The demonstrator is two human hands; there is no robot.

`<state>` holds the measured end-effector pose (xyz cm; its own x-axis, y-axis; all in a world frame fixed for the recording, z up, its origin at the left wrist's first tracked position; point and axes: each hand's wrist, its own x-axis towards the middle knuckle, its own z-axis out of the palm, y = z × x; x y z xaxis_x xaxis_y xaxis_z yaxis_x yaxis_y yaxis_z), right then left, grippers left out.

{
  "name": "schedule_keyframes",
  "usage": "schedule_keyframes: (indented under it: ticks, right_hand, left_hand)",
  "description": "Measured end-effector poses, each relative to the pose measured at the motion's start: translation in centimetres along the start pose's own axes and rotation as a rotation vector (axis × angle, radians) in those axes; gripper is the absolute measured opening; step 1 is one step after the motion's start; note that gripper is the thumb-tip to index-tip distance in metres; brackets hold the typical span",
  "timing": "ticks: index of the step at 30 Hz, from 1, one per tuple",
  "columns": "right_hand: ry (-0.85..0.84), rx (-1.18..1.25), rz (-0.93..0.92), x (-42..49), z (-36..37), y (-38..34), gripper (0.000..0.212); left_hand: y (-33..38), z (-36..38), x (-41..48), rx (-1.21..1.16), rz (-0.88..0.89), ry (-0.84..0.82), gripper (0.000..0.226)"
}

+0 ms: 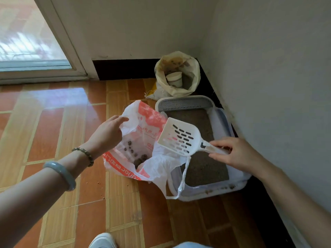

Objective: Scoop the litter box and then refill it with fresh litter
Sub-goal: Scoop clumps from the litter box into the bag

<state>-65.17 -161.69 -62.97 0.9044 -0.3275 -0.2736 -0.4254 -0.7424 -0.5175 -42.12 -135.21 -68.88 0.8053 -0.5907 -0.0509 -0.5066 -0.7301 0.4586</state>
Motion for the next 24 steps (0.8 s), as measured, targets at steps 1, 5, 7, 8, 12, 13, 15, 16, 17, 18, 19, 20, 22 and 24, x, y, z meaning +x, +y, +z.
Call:
schedule_keyframes:
  ticks: [1, 5, 7, 8, 12, 13, 15, 16, 17, 18, 19, 20, 22, 24]
  right_hand:
    - [-0.023, -0.006, -0.010, -0.4, -0.1, 0.6, 0.036]
    - [-0.096, -0.018, -0.100, -2.1, -0.1, 2.2, 0.033]
    - [-0.145, -0.008, -0.113, -3.4, 0.6, 2.9, 0.033]
    - [-0.171, -0.003, -0.119, -4.0, 1.3, 3.2, 0.032]
    - [-0.287, 0.004, -0.189, -6.5, 4.9, 4.3, 0.030]
    - [-0.317, -0.029, -0.222, -7.0, 6.0, 4.6, 0.030]
    - [-0.359, -0.140, -0.300, -7.7, 8.1, 5.3, 0.029]
    - [-0.374, -0.197, -0.341, -8.0, 9.2, 5.8, 0.027]
    - [-0.387, -0.244, -0.376, -8.2, 10.2, 6.3, 0.026]
    - [-0.400, -0.280, -0.398, -8.3, 11.2, 7.0, 0.025]
    - [-0.411, -0.307, -0.404, -8.3, 12.0, 7.8, 0.023]
    - [-0.411, -0.325, -0.402, -8.3, 12.7, 8.6, 0.023]
    - [-0.379, -0.335, -0.384, -8.0, 13.9, 10.2, 0.024]
    - [-0.351, -0.317, -0.342, -7.6, 14.7, 11.3, 0.027]
  left_hand:
    - [0.0, 0.3, -0.1, 0.006, -0.003, -0.008, 0.046]
    - [-0.1, 1.1, -0.7, 0.034, 0.029, -0.031, 0.046]
    - [-0.1, 1.2, -1.3, 0.048, 0.088, -0.022, 0.044]
    - [-0.1, 1.3, -1.6, 0.053, 0.115, -0.019, 0.044]
    - [-0.4, 1.4, -2.3, 0.073, 0.148, -0.037, 0.046]
    - [-0.4, 1.5, -2.4, 0.076, 0.148, -0.042, 0.046]
    - [-0.5, 1.6, -2.6, 0.080, 0.147, -0.051, 0.046]
    - [-0.5, 1.7, -2.6, 0.078, 0.148, -0.053, 0.046]
    - [-0.5, 1.7, -2.6, 0.074, 0.147, -0.055, 0.046]
    - [-0.5, 1.8, -2.6, 0.071, 0.145, -0.058, 0.046]
    - [-0.4, 1.8, -2.6, 0.071, 0.146, -0.059, 0.046]
    - [-0.4, 1.8, -2.6, 0.074, 0.151, -0.058, 0.046]
    - [-0.4, 1.7, -2.6, 0.079, 0.160, -0.052, 0.046]
    - [-0.4, 1.7, -2.7, 0.075, 0.165, -0.053, 0.045]
